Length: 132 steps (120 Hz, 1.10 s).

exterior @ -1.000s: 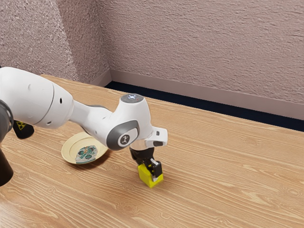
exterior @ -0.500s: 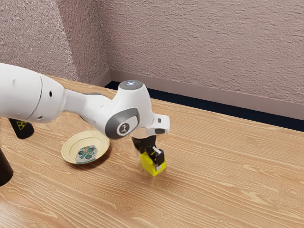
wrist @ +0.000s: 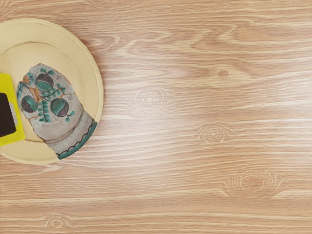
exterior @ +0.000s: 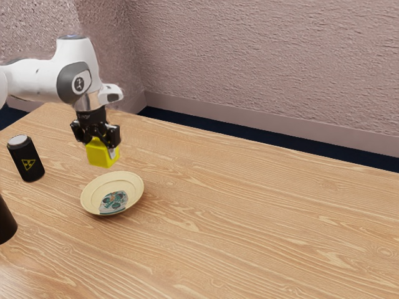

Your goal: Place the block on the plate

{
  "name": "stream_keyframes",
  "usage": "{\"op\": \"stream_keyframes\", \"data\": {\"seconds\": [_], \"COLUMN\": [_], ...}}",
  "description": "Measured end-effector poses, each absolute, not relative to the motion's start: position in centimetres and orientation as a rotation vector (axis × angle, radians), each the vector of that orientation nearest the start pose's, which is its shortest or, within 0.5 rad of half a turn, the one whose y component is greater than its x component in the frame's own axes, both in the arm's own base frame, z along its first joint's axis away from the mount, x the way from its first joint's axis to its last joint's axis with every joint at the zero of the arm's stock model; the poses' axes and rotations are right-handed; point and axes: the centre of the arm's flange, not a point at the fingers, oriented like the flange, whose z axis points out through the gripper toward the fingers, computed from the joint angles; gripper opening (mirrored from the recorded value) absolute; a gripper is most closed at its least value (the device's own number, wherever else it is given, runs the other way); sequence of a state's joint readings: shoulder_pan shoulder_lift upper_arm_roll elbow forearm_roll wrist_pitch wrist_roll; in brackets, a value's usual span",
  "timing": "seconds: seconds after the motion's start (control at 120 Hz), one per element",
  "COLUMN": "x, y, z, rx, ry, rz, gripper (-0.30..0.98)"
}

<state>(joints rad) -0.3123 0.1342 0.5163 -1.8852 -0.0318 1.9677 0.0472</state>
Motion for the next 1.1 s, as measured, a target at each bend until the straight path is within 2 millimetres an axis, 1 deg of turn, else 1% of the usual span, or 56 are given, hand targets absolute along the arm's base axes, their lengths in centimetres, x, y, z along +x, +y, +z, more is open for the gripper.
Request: {"op": "stream_keyframes", "data": {"seconds": [0.075,0.175,0.283,0.392,0.475,0.583,0.7,0.8,0.917,1.0,1.1], "x": [56.8,56.6,56.7,57.1,57.2,57.2,57.7,57.8,57.9,58.2,58.6], "y": [12.7,13.9,15.0,15.1,15.4,16.1,15.2,15.1,15.0,14.4,13.2], "z": [41.2,38.3,36.3,33.9,32.8,32.1,31.7,31.5,31.3,31.5,32.6], "rx": [-3.114,-3.131,-3.154,-3.18,-3.194,-3.206,-3.223,-3.231,-3.238,-3.246,-3.26], "ry": [-0.31,-0.334,-0.345,-0.327,-0.315,-0.304,-0.247,-0.217,-0.181,-0.142,-0.083], "rz": [0.143,0.202,0.218,0.237,0.24,0.231,0.213,0.205,0.198,0.188,0.159], "gripper": [0.41,0.4,0.4,0.4,0.4,0.4,0.41,0.44,0.54,0.59,0.63]}}
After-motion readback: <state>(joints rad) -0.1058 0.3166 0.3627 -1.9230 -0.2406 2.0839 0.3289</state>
